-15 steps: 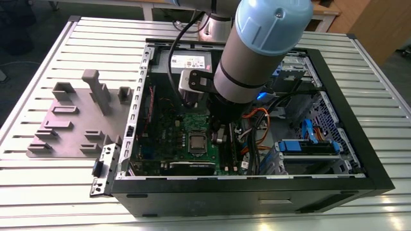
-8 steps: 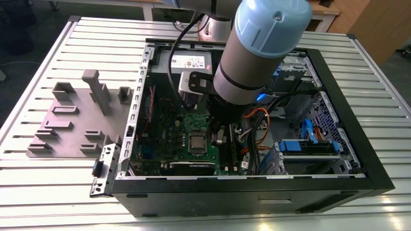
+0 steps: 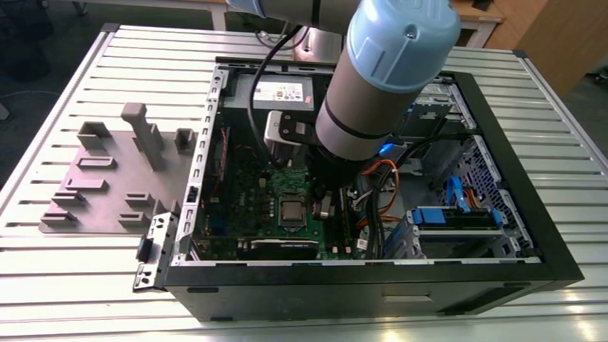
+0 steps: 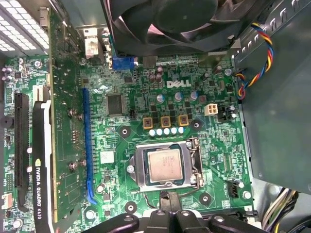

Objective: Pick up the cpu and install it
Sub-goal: 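Install the first cpu locking lever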

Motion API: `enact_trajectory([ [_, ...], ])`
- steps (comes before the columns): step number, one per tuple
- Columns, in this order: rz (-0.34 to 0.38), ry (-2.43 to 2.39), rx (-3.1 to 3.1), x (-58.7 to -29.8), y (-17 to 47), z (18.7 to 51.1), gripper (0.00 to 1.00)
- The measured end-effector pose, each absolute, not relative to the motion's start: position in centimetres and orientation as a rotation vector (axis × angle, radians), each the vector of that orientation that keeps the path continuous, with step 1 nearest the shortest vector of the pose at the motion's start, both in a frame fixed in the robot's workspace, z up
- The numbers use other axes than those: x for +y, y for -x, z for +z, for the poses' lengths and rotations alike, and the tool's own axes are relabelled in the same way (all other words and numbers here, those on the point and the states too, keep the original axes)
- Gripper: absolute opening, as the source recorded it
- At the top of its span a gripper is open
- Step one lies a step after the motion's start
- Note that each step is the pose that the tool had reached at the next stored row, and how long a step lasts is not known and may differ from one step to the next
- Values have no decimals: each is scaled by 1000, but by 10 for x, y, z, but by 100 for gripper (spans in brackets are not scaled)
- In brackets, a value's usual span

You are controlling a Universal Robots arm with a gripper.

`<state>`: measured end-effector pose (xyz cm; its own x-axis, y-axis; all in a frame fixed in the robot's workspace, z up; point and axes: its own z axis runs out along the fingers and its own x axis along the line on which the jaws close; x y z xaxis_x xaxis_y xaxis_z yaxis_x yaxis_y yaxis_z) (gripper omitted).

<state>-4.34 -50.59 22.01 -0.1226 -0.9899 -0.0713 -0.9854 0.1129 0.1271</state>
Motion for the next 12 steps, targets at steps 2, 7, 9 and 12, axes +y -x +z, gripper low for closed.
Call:
enact_trajectory([
  [2,-221,-2060,-2320,-506,43,220,11],
  [7,-221,-2060,-2320,-506,43,220,11],
  [9,-221,-2059,-2320,-506,43,220,11],
  [12,-221,-2059,-2320,-506,43,218,11],
])
